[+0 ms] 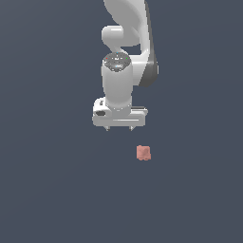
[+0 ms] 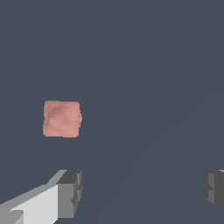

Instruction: Pick up the object and move it to a goal position.

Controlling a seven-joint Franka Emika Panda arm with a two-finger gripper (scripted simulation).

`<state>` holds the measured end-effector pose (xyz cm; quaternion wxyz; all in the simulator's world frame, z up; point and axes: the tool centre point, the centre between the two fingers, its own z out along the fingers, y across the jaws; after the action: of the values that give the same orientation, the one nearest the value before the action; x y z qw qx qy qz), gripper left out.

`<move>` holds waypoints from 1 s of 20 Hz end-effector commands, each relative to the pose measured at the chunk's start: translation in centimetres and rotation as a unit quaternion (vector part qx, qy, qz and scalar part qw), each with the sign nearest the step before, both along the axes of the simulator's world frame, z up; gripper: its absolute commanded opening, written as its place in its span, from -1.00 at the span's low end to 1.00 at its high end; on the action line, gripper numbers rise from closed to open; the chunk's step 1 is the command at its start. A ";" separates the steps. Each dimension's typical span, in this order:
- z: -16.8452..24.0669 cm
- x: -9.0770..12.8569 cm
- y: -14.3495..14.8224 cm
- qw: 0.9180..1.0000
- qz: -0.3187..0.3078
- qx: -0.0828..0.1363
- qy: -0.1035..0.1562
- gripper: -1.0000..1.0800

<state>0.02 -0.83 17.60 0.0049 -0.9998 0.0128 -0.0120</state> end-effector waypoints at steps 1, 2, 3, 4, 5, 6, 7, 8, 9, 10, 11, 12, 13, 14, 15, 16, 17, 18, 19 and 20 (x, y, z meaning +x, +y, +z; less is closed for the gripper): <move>0.0 0.0 0.0 1.000 0.000 0.000 0.000 0.92; 0.0 0.0 0.0 1.000 0.000 0.000 0.000 0.92; -0.1 0.0 0.0 1.000 0.000 -0.001 0.001 0.92; -0.2 0.0 0.0 1.000 0.000 -0.003 0.003 0.92; -0.4 -0.1 -0.1 1.000 0.001 -0.005 0.005 0.92; -0.5 -0.1 -0.2 1.000 0.001 -0.008 0.008 0.92; -0.7 -0.2 -0.2 1.000 0.002 -0.010 0.011 0.92; -0.8 -0.2 -0.4 1.000 0.002 -0.012 0.013 0.92; -0.8 -0.3 -0.5 1.000 0.003 -0.013 0.014 0.92; -0.8 -0.4 -0.5 1.000 0.003 -0.014 0.015 0.92; -0.8 -0.4 -0.6 1.000 0.003 -0.014 0.015 0.92; -0.8 -0.4 -0.6 1.000 0.003 -0.014 0.015 0.92; -0.9 -0.3 -0.4 1.000 0.003 -0.014 0.015 0.92; -0.9 -0.3 -0.3 1.000 0.002 -0.013 0.014 0.92; -1.0 -0.2 -0.2 1.000 0.002 -0.013 0.014 0.92; -1.1 0.0 0.1 1.000 0.002 -0.013 0.014 0.92; -1.3 0.1 0.3 1.000 0.001 -0.013 0.014 0.92; -1.5 0.3 0.7 1.000 0.001 -0.013 0.014 0.92; -1.8 0.5 1.1 1.000 0.000 -0.013 0.014 0.92; -2.0 0.7 1.5 1.000 0.000 -0.013 0.014 0.92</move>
<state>0.45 0.04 15.96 -0.0084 -0.9999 0.0129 0.0013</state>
